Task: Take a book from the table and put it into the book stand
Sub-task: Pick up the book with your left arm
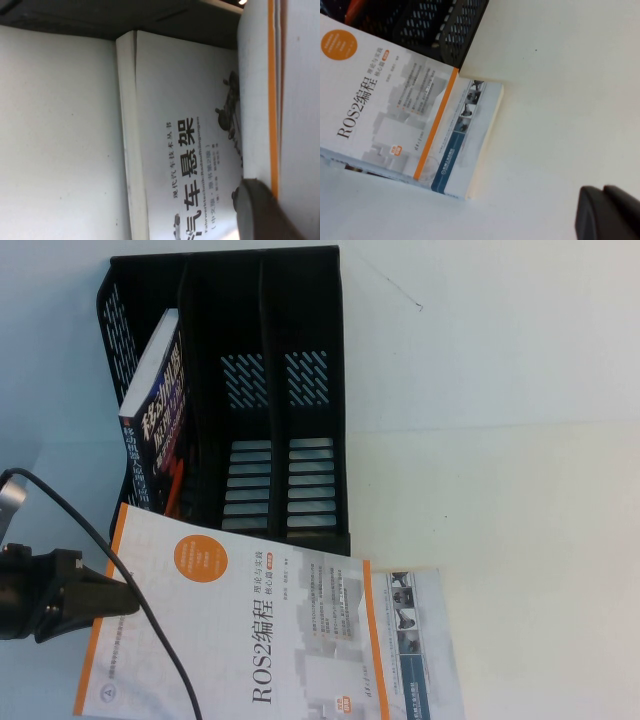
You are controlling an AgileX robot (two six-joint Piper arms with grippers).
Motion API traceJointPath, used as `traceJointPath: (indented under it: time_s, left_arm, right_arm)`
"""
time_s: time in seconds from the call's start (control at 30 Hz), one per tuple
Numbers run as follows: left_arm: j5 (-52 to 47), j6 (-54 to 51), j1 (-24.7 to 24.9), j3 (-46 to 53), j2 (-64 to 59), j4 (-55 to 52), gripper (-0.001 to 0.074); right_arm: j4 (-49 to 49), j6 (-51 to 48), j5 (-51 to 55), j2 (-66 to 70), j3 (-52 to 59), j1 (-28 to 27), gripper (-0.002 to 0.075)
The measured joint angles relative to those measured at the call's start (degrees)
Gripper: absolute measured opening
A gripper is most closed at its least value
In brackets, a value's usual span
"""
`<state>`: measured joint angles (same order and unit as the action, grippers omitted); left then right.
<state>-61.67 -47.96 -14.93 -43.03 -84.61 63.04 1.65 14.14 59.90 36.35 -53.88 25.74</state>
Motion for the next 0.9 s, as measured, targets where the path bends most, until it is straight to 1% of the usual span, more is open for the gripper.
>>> traceJointPath:
  time_s: [0.33, 0.5, 0.6, 0.7, 0.8, 0.9]
  left_arm:
    - [-2.3, -0.3, 0.0, 0.0, 0.3, 3.6, 0.0103]
    - [-3.1, 2.2, 0.0, -1.0, 6.1, 2.8, 0.0103]
    - [-3.1, 6.4, 0.0, -4.8, 12.0, -0.1, 0.0103]
    - [-3.3, 11.7, 0.0, -11.4, 16.2, -4.4, 0.0103]
    - [-4.6, 16.2, 0.0, -18.5, 18.0, -7.5, 0.0103]
    - [-5.5, 20.1, 0.0, -25.1, 17.8, -8.5, 0.0103]
  right_arm:
    - [0.0, 0.0, -0.9, 0.0, 0.0, 0.0, 0.0008]
    - [0.0, 0.0, -0.9, 0.0, 0.0, 0.0, 0.0008]
    - [0.5, 0.0, -1.0, 0.0, 0.0, 0.0, 0.0008]
    - [0.9, 0.0, -1.3, 0.0, 0.0, 0.0, 0.0008]
    - [1.0, 0.0, -1.4, 0.0, 0.0, 0.0, 0.0008]
    - [1.0, 0.0, -1.5, 0.0, 0.0, 0.0, 0.0008]
